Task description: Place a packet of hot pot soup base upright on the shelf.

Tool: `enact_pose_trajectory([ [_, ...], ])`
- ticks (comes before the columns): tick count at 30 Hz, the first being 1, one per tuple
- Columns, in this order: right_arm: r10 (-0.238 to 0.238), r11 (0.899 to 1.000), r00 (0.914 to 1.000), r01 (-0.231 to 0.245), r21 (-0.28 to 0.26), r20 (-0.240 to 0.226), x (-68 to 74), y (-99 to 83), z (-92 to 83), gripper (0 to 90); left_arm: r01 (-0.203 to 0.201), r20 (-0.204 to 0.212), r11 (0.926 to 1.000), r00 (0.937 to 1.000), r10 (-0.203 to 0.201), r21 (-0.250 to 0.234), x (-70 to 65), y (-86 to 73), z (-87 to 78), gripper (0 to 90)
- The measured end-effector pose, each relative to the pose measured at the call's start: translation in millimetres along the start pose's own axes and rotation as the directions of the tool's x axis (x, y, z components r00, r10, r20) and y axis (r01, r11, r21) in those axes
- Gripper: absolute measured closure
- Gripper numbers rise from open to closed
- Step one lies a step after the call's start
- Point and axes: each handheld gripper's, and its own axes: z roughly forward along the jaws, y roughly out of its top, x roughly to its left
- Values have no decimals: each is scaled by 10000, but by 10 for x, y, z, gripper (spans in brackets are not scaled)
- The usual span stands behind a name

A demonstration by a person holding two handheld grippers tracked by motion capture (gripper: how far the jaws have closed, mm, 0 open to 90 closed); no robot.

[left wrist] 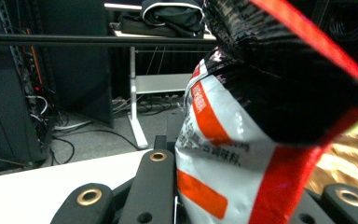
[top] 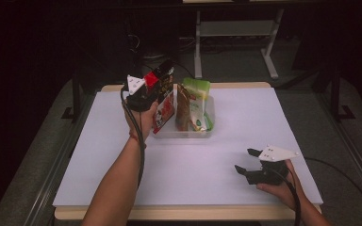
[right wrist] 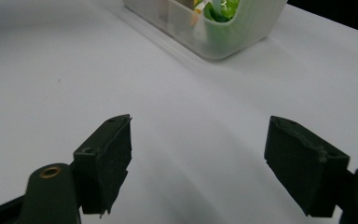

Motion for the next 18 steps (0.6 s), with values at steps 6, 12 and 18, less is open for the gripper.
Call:
enact_pose_trajectory([
  [6,-139,9997,9998,142,186,-174,19,-17,19,227,-95,22,9992,10000,95,-387,-27,21,54,796],
  [12,-273,9993,9993,280,265,-252,36,-20,29,226,118,1,9986,9999,-118,-511,-11,-111,21,795],
  [18,-275,9991,9992,284,319,-276,46,-16,44,227,25,151,9993,9999,-20,-378,-18,-253,-1,791],
])
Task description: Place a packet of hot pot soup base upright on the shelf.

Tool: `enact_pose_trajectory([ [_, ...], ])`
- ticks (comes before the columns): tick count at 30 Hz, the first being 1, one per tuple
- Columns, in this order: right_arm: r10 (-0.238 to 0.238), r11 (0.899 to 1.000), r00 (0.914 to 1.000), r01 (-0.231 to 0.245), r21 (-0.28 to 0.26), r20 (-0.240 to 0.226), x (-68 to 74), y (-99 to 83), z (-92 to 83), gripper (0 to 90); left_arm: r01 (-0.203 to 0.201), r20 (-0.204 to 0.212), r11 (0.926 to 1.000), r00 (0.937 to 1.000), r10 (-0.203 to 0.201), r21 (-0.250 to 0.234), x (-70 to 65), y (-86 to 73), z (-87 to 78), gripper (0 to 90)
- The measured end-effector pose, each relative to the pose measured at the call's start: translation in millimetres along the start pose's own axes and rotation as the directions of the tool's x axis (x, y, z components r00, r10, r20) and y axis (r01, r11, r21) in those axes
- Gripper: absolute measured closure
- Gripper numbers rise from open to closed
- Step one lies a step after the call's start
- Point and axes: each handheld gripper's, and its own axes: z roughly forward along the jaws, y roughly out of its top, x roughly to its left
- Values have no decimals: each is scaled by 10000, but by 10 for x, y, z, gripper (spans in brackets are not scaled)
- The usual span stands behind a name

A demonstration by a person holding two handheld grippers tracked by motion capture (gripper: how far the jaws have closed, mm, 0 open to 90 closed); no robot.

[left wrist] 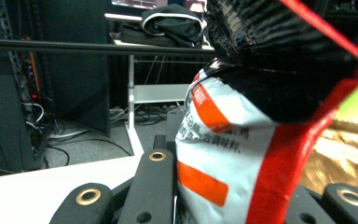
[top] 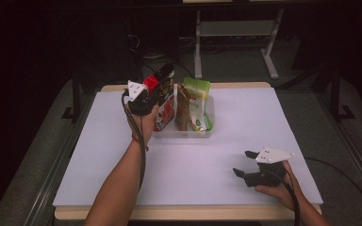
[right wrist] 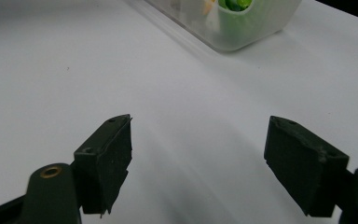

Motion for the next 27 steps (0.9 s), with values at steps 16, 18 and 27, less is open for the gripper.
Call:
enact_pose_trajectory([
  [16,-88,10000,10000,88,31,-1,21,10,10,227,-416,246,9975,9989,402,568,38,-110,-68,785],
  [18,-87,9999,10000,88,80,-25,24,8,17,227,-433,204,9974,9989,422,582,52,-120,-75,785],
  [27,-106,9999,9999,106,101,-8,20,8,24,228,-515,189,9967,9986,504,635,79,-171,-106,780],
])
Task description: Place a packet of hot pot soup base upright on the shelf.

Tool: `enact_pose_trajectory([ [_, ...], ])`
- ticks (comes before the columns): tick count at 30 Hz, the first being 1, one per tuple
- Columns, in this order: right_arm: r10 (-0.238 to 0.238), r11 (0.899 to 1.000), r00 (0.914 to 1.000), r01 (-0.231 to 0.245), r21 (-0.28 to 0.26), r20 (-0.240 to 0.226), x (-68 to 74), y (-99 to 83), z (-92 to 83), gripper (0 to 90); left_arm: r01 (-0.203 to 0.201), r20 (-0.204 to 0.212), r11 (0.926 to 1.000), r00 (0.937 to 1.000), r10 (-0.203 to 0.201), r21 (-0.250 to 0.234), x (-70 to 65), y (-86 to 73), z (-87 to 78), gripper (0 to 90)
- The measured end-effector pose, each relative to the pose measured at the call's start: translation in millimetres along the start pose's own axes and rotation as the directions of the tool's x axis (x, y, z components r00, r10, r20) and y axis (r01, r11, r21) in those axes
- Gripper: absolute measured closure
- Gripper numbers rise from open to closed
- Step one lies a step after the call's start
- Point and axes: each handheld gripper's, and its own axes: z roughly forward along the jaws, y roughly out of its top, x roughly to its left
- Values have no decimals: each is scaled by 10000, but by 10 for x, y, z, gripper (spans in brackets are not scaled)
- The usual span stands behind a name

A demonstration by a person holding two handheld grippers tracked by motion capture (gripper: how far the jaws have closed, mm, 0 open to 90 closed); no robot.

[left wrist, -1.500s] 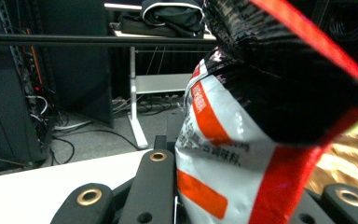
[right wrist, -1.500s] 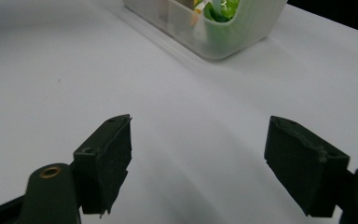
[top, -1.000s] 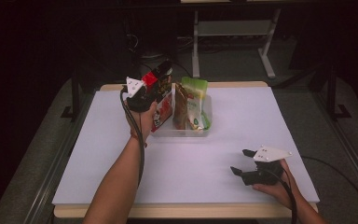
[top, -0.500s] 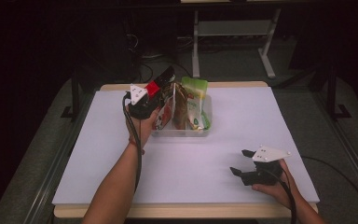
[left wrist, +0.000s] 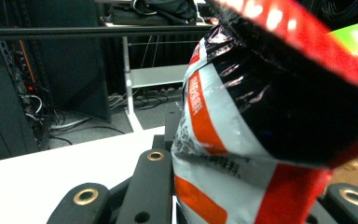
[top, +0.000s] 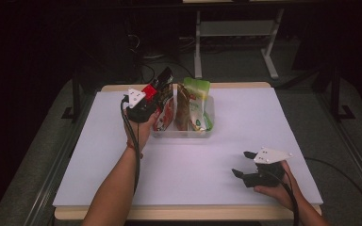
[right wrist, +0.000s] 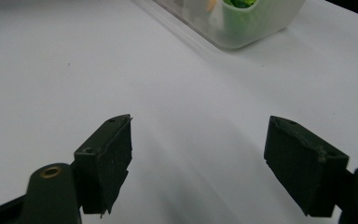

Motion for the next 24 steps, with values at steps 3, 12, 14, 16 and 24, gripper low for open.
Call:
enact_pose_trajectory([
  [3,-40,10000,10000,40,-30,6,6,4,-12,228,-30,-45,10000,10000,30,17,-3,-21,6,781],
  [12,-60,10000,10000,60,15,31,4,4,-9,232,-110,20,9997,9999,109,216,-1,-11,10,779],
  [14,-79,10000,10000,79,22,26,5,6,-9,234,-156,76,9995,9999,154,276,6,-7,9,781],
  [16,-90,10000,10000,90,33,35,5,7,-9,234,-203,112,9992,9997,199,340,8,-2,7,781],
  [24,-126,9997,9996,132,-227,265,9,25,-42,245,-494,218,9969,9986,481,610,10,20,2,769],
])
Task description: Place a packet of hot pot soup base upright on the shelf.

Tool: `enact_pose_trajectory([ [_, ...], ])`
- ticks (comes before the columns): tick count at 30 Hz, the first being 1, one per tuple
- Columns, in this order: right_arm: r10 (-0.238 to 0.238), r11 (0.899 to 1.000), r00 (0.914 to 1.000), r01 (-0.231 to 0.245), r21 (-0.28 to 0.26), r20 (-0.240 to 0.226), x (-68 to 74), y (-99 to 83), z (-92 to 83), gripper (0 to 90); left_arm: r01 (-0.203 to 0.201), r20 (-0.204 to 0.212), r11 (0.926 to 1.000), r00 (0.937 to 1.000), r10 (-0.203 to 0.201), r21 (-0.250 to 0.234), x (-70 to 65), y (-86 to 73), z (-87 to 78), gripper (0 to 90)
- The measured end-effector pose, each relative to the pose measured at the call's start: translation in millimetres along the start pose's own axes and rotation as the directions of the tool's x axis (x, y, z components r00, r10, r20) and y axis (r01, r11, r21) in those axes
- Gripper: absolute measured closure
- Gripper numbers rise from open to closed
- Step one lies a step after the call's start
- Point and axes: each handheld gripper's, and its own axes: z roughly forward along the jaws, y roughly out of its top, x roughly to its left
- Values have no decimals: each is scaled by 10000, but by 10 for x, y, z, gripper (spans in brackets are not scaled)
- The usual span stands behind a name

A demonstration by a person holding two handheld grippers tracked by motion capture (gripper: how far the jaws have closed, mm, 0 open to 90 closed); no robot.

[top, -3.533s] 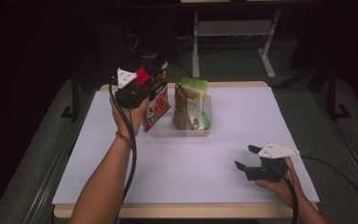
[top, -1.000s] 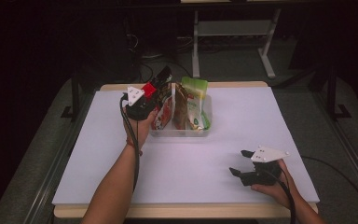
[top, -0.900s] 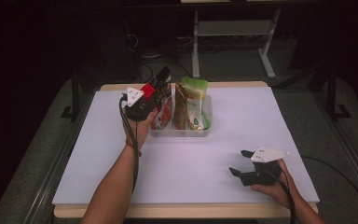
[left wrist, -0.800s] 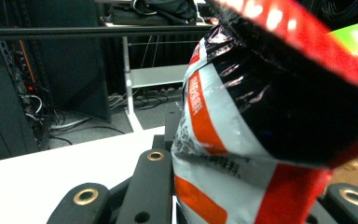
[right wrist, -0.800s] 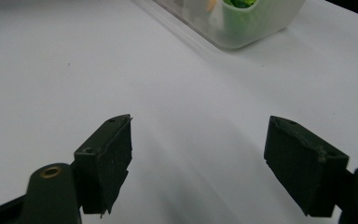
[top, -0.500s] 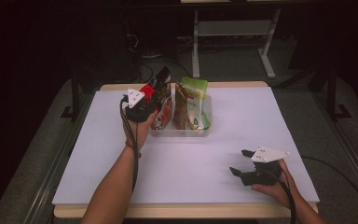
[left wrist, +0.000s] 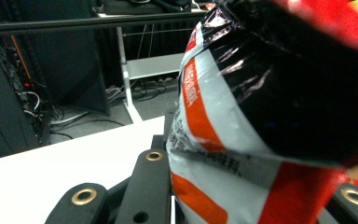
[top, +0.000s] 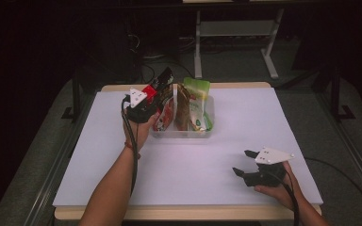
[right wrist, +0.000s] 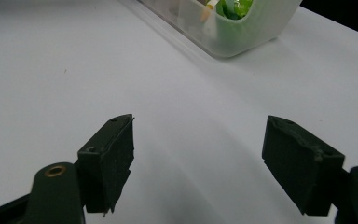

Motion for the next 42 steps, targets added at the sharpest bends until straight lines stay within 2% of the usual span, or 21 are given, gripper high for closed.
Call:
enact_pose_trajectory([
  [6,-123,9999,9999,123,30,104,-3,-9,7,254,23,130,10000,9999,-24,96,8,12,-6,755],
  [22,-200,9997,9997,199,107,106,0,-8,13,255,-216,418,9982,9989,193,561,26,78,-33,720],
  [29,-192,9997,9998,191,148,108,1,-10,16,256,-185,624,9989,9979,158,438,58,119,-117,681],
  [39,-259,9996,9996,258,142,85,14,2,23,256,-685,820,9965,9945,645,470,77,152,-263,641],
  [42,-224,9997,9997,223,137,92,13,1,20,256,-976,771,9942,9926,940,443,62,162,-300,620],
])
